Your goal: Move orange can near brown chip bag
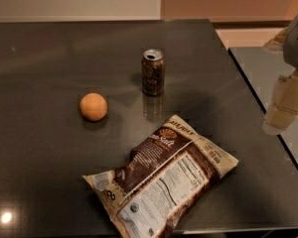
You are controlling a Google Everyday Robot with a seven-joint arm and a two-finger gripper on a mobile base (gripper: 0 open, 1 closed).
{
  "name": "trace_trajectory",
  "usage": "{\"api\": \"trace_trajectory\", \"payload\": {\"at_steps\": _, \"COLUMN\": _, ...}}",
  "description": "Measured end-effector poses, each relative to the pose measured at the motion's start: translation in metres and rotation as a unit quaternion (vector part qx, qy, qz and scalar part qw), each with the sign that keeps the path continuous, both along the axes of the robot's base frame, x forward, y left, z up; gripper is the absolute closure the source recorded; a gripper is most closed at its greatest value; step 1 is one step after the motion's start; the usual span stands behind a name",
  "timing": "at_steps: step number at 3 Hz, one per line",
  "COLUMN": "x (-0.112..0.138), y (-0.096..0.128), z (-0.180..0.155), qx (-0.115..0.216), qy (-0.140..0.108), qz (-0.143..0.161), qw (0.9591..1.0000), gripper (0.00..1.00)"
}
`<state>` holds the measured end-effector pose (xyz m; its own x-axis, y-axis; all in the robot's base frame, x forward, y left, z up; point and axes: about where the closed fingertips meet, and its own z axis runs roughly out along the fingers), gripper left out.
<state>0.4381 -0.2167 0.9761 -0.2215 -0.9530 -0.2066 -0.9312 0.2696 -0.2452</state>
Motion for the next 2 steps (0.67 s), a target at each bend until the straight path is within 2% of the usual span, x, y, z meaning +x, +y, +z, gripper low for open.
{"api": "trace_trajectory", "payload": {"at_steps": 1, "x": 0.000, "y": 0.000, "z": 0.000, "qx": 0.000, "qy": -0.001, "qz": 0.000, "qw": 1.0000, "gripper": 0.00}}
{"api": "trace_trajectory", "payload": {"at_steps": 2, "x": 0.021, "y": 0.008, "z": 0.001, "qx": 0.017, "qy": -0.012, "qz": 0.006, "qw": 0.9998, "gripper": 0.00}}
